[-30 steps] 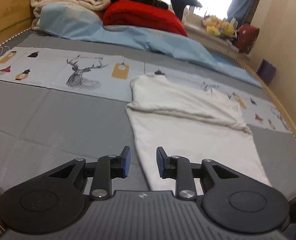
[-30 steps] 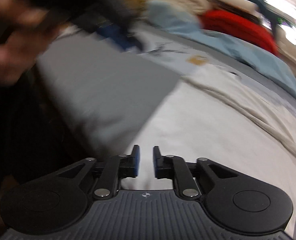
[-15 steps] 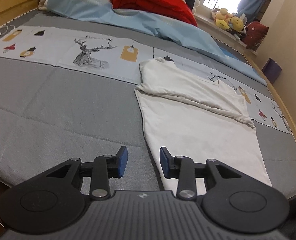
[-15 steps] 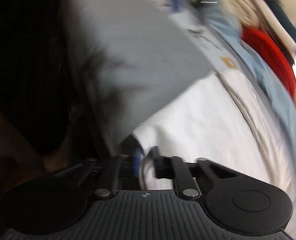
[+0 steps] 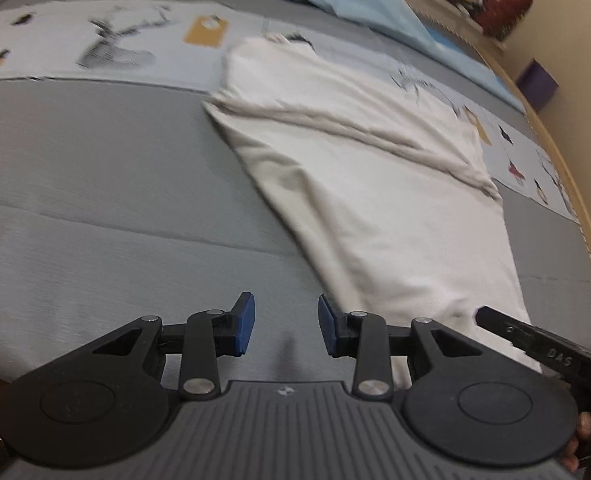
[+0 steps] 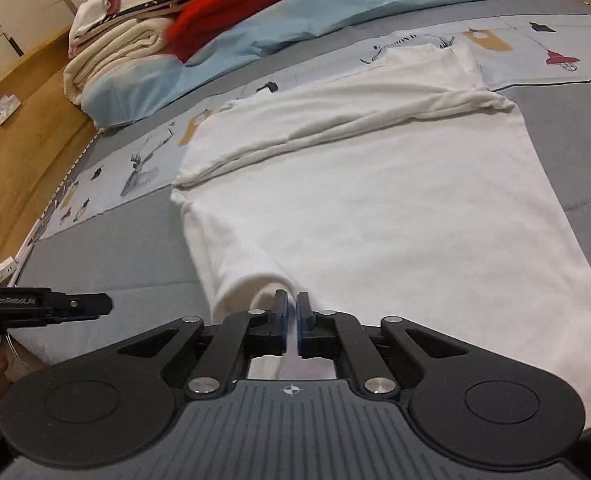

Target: Fold small clothes

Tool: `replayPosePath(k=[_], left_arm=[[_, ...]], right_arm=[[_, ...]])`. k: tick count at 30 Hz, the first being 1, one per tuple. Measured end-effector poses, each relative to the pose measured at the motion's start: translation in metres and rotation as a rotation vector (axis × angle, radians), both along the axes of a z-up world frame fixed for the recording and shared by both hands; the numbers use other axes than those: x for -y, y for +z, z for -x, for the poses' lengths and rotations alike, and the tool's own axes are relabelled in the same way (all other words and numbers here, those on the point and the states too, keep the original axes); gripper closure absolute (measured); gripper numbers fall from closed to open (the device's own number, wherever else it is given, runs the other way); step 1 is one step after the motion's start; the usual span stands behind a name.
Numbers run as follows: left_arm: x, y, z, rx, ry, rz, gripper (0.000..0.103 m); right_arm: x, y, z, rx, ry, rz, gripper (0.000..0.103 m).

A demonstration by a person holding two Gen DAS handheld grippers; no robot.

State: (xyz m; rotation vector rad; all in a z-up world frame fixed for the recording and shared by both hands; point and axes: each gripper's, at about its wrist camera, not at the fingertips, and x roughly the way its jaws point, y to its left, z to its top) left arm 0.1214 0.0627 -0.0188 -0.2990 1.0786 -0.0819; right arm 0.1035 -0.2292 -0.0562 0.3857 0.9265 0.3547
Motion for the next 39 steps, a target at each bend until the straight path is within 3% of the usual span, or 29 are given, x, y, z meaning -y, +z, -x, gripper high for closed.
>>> replayPosePath(k=[4, 6, 9, 13, 16, 19, 20, 21, 23, 28, 31, 33, 37, 39], left_arm=[[0.021, -0.012, -0.017, -0.039, -0.004, 0.080, 0.067], [0.032, -0.017, -0.026, -0.059, 0.002, 0.105, 0.075], [0.050, -0.027, -0.039, -0.089, 0.008, 0.135, 0.077], [0.075, -0.043, -0.052, -0.134, 0.003, 0.125, 0.076], [0.088, -0.059, -0.058, -0.176, 0.016, 0.067, 0.076], [0.094, -0.067, -0.059, -0.176, 0.019, 0.060, 0.076], [0.096, -0.066, -0.059, -0.168, 0.008, 0.050, 0.080], [0.097, -0.064, -0.058, -0.155, -0.006, 0.040, 0.096], [0.097, -0.058, -0.055, -0.126, -0.016, 0.029, 0.099], [0.065, -0.020, -0.034, -0.001, 0.000, 0.013, 0.100], [0.024, -0.003, -0.010, 0.032, 0.017, -0.060, 0.100], [-0.011, -0.003, 0.009, -0.001, 0.055, -0.060, 0.100], [-0.064, -0.013, 0.039, -0.081, 0.116, 0.022, 0.101], [-0.078, -0.017, 0.046, -0.110, 0.145, 0.004, 0.102]], right_arm=[[0.001, -0.006, -0.011, -0.026, 0.006, 0.002, 0.100], [0.004, -0.007, -0.012, -0.036, -0.004, 0.042, 0.099], [0.014, -0.008, -0.013, -0.049, -0.063, 0.093, 0.099], [0.035, -0.010, -0.011, -0.060, -0.138, 0.196, 0.097], [0.057, -0.017, -0.011, -0.103, -0.199, 0.260, 0.091], [0.082, -0.028, -0.012, -0.163, -0.269, 0.308, 0.091], [0.088, -0.031, -0.012, -0.184, -0.290, 0.325, 0.089], [0.093, -0.034, -0.011, -0.204, -0.308, 0.336, 0.087], [0.101, -0.039, -0.010, -0.242, -0.339, 0.345, 0.085], [0.104, -0.040, -0.008, -0.257, -0.352, 0.339, 0.081], [0.100, -0.041, -0.009, -0.265, -0.343, 0.359, 0.078], [0.098, -0.042, -0.012, -0.263, -0.340, 0.370, 0.077], [0.098, -0.041, -0.010, -0.265, -0.358, 0.368, 0.077], [0.098, -0.040, -0.009, -0.269, -0.366, 0.367, 0.077]])
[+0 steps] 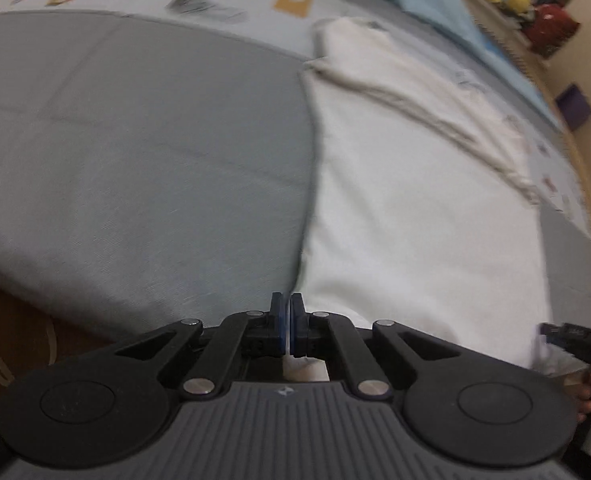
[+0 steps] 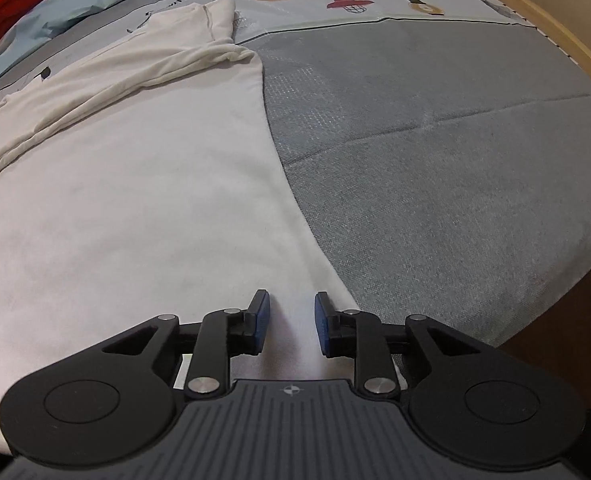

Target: Fold small clothes

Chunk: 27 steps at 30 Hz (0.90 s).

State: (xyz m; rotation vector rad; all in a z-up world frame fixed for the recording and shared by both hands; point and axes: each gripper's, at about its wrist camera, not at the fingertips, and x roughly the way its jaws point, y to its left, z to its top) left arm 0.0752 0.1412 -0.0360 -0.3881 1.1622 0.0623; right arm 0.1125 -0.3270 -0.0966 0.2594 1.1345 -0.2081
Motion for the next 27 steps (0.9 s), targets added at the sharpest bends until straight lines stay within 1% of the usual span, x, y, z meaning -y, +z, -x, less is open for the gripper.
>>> replayPosePath(k=[1, 2, 4, 6, 8, 9, 12, 17, 19, 20, 22, 24, 27], left_arm=[[-0.005, -0.001, 0.001, -0.011, 0.018, 0.012, 0.102], [-0.010, -0.002, 0.000, -0.015, 0.036, 0.042, 0.100], [-0.010, -0.004, -0.006, -0.025, 0.052, 0.071, 0.095], [-0.002, -0.010, -0.014, -0.046, 0.042, 0.066, 0.081], [0.010, -0.019, -0.018, -0.085, 0.016, 0.046, 0.072], [0.014, -0.025, -0.021, -0.109, 0.005, 0.037, 0.070], [0.021, -0.038, -0.024, -0.162, -0.003, 0.027, 0.070], [0.024, -0.042, -0.021, -0.187, -0.058, -0.002, 0.072], [0.031, -0.045, -0.021, -0.199, -0.093, -0.023, 0.076], [0.033, -0.045, -0.021, -0.201, -0.106, -0.031, 0.081], [0.036, -0.045, -0.020, -0.197, -0.121, -0.046, 0.083], [0.037, -0.044, -0.019, -0.186, -0.124, -0.048, 0.087], [0.033, -0.035, -0.014, -0.154, -0.086, -0.069, 0.089]], right_arm=[[0.001, 0.001, 0.001, -0.001, -0.006, -0.001, 0.077], [0.002, 0.001, 0.002, -0.003, -0.014, -0.003, 0.077], [0.007, 0.000, 0.005, -0.006, -0.030, -0.011, 0.077], [0.011, -0.001, 0.008, -0.002, -0.041, -0.025, 0.077], [0.017, -0.001, 0.014, 0.003, -0.049, -0.041, 0.077], [0.019, -0.001, 0.016, 0.007, -0.055, -0.049, 0.077], [0.028, -0.002, 0.024, 0.008, -0.070, -0.090, 0.077], [0.033, -0.003, 0.032, 0.003, -0.070, -0.121, 0.078], [0.032, -0.003, 0.032, -0.002, -0.060, -0.119, 0.077], [0.031, -0.003, 0.032, -0.003, -0.055, -0.115, 0.077], [0.031, -0.003, 0.031, -0.003, -0.056, -0.115, 0.077], [0.034, -0.002, 0.032, 0.000, -0.073, -0.126, 0.078], [0.040, 0.001, 0.034, 0.015, -0.114, -0.141, 0.078]])
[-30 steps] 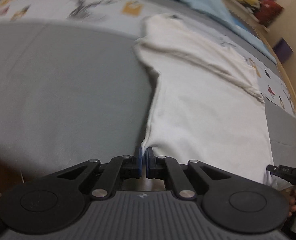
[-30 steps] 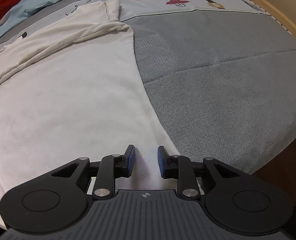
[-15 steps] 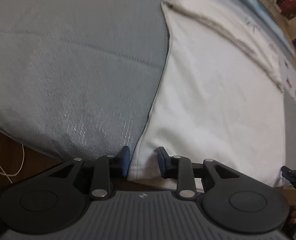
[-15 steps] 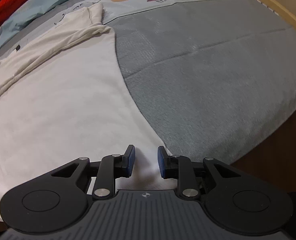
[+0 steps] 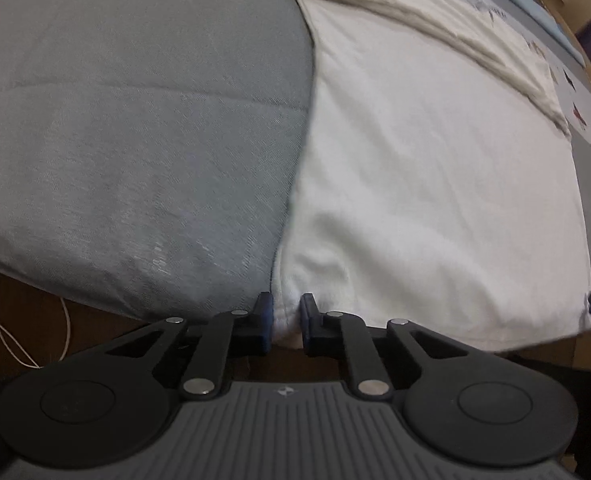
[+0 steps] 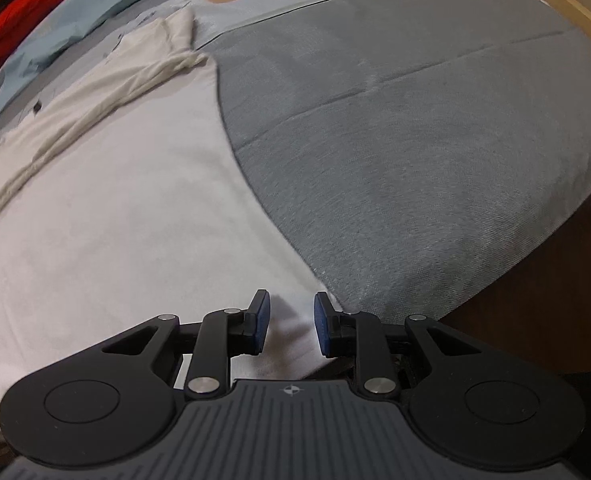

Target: Fold small clothes

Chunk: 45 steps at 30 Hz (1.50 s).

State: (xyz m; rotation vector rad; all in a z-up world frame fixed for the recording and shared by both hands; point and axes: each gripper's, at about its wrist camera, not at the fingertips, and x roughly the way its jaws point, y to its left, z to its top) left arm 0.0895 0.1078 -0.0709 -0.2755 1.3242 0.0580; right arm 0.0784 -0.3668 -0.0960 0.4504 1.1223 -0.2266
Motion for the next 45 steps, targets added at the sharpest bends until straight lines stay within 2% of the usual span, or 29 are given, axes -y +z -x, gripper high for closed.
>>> replayPosePath(k=[4, 8, 9, 12, 14, 17, 22, 23, 25, 26, 30, 32, 35, 37, 41, 45], left_arm=[[-0.007, 0.016, 0.011, 0.051, 0.067, 0.021, 0.089], [-0.013, 0.013, 0.011, 0.036, 0.106, 0.039, 0.087], [-0.016, 0.012, 0.011, 0.033, 0.119, 0.044, 0.081], [-0.016, 0.007, 0.005, 0.030, 0.135, 0.075, 0.072], [-0.014, 0.002, 0.001, 0.015, 0.123, 0.059, 0.068], [-0.012, -0.006, -0.003, -0.008, 0.135, 0.028, 0.068], [-0.005, -0.009, -0.004, 0.002, 0.096, -0.010, 0.067], [-0.003, -0.008, -0.004, 0.006, 0.083, -0.019, 0.068], [0.000, -0.005, -0.002, 0.021, 0.062, -0.029, 0.086], [0.000, -0.004, -0.002, 0.030, 0.055, -0.016, 0.097], [-0.001, 0.011, 0.003, 0.088, 0.060, 0.009, 0.097], [-0.002, 0.012, 0.003, 0.086, 0.070, 0.026, 0.097], [-0.005, 0.003, 0.000, 0.034, 0.089, 0.028, 0.096], [-0.003, 0.000, -0.001, 0.020, 0.081, 0.017, 0.096], [0.002, -0.003, -0.001, 0.016, 0.070, -0.001, 0.091], [0.003, -0.003, -0.001, 0.016, 0.063, -0.006, 0.091]], right_arm=[[0.000, 0.000, 0.002, 0.002, 0.006, 0.004, 0.078], [-0.005, -0.005, 0.000, -0.018, 0.032, 0.011, 0.078], [-0.007, -0.005, -0.001, -0.021, 0.040, 0.020, 0.078], [-0.011, -0.005, -0.002, -0.026, 0.058, 0.041, 0.077], [-0.013, -0.006, -0.003, -0.029, 0.069, 0.047, 0.077], [-0.013, -0.007, -0.003, -0.028, 0.088, 0.054, 0.077], [-0.017, -0.010, -0.004, -0.018, 0.093, 0.064, 0.077], [-0.018, -0.010, -0.003, -0.012, 0.098, 0.065, 0.075], [-0.020, -0.009, -0.002, 0.004, 0.106, 0.073, 0.082], [-0.020, -0.008, -0.001, 0.015, 0.108, 0.066, 0.103], [-0.015, 0.006, 0.005, 0.083, 0.077, 0.044, 0.103], [-0.011, 0.010, 0.007, 0.101, 0.060, 0.032, 0.103], [-0.007, 0.001, 0.006, 0.038, 0.031, 0.046, 0.101], [-0.004, -0.011, 0.005, -0.017, 0.017, 0.007, 0.100], [-0.010, -0.009, 0.005, -0.009, 0.046, 0.035, 0.099], [-0.012, -0.009, 0.004, -0.006, 0.060, 0.043, 0.099]])
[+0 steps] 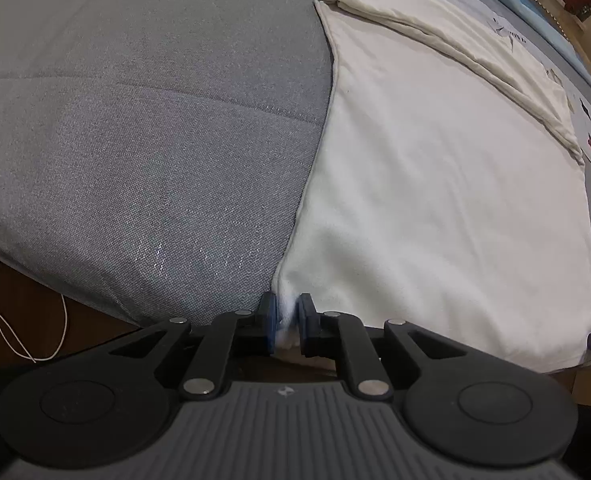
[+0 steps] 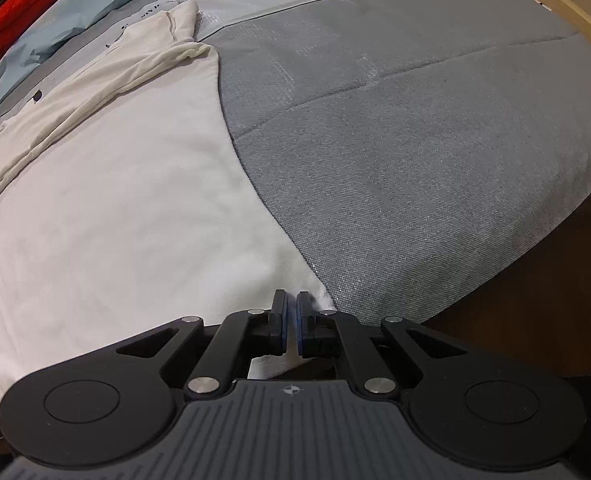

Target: Fold small clothes

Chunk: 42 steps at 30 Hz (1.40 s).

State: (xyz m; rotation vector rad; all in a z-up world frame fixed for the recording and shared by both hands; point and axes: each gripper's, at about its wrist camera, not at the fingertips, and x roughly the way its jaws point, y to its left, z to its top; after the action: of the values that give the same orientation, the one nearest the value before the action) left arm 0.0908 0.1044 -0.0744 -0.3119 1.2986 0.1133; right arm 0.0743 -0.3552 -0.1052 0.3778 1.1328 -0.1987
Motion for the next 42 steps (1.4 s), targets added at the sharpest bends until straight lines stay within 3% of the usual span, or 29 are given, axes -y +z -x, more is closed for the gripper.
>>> replayPosePath(k=[5, 9, 21, 29, 32, 36, 40, 42], left_arm=[[0.002, -0.003, -0.006, 0.009, -0.019, -0.008, 0.096], [0.004, 0.010, -0.001, 0.057, -0.016, -0.003, 0.097], [0.000, 0.083, 0.026, 0.354, -0.002, 0.091, 0.098], [-0.001, 0.141, 0.059, 0.501, -0.010, 0.166, 0.098], [0.000, 0.153, 0.076, 0.521, -0.024, 0.171, 0.098], [0.000, 0.137, 0.074, 0.443, -0.010, 0.136, 0.098], [-0.004, 0.120, 0.062, 0.379, 0.018, 0.155, 0.098], [-0.004, 0.115, 0.058, 0.370, 0.016, 0.156, 0.098]], right_arm=[[-0.011, 0.006, 0.002, 0.032, 0.045, 0.023, 0.103], [-0.009, 0.024, 0.007, 0.121, 0.035, 0.031, 0.103], [0.015, 0.113, 0.023, 0.463, -0.006, -0.090, 0.103], [0.037, 0.182, 0.055, 0.655, 0.025, -0.158, 0.103], [0.045, 0.196, 0.069, 0.695, 0.035, -0.166, 0.103], [0.045, 0.183, 0.069, 0.635, 0.086, -0.130, 0.103], [0.040, 0.139, 0.043, 0.457, 0.077, -0.126, 0.099], [0.036, 0.114, 0.026, 0.358, 0.075, -0.138, 0.081]])
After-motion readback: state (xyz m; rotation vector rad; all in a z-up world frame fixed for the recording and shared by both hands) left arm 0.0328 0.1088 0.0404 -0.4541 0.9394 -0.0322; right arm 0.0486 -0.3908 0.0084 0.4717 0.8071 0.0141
